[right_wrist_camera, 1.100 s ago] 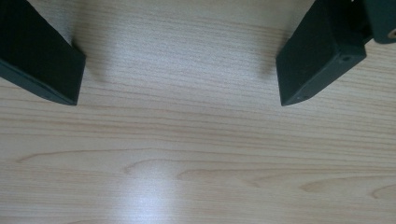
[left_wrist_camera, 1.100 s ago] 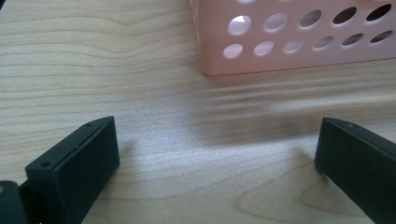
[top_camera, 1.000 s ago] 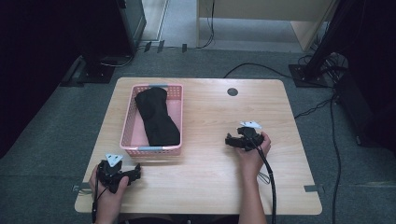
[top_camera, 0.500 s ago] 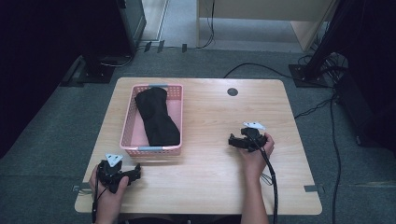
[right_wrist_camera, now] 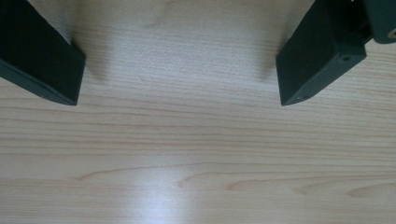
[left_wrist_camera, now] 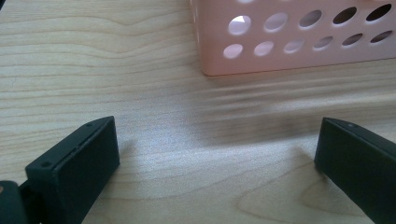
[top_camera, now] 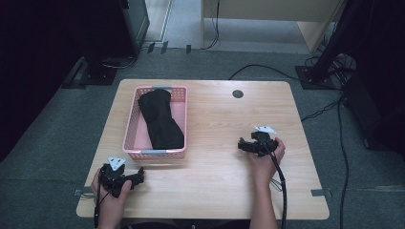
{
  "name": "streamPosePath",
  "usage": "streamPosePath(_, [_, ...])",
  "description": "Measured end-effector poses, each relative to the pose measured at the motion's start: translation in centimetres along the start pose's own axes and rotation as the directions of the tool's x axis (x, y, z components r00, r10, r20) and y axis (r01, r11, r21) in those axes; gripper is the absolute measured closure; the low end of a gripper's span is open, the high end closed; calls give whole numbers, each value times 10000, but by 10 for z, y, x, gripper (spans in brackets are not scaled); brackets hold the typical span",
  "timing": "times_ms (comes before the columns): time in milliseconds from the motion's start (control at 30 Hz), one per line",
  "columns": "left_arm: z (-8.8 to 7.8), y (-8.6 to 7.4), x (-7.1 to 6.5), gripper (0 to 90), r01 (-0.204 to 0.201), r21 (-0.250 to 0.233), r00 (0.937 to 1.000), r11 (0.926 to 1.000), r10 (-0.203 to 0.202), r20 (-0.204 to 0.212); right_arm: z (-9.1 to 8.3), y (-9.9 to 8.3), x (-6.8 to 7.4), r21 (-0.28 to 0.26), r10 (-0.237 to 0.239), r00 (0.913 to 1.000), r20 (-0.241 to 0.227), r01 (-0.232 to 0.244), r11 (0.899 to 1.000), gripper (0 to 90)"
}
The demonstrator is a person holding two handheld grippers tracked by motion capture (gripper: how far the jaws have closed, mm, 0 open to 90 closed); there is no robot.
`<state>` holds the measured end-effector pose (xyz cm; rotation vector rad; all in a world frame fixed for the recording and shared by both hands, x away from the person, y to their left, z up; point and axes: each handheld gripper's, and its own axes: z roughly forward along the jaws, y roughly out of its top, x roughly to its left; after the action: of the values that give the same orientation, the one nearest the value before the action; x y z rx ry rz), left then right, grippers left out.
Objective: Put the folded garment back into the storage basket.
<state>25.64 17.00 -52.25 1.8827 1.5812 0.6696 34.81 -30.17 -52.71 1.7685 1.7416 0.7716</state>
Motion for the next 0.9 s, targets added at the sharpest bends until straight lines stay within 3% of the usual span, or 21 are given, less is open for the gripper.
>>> streamPosePath(900, [0, 0, 0, 0, -3, 1, 10000, 10000, 3, 0, -9, -8, -29, -21, 359, 9987, 369, -358, 9994, 6])
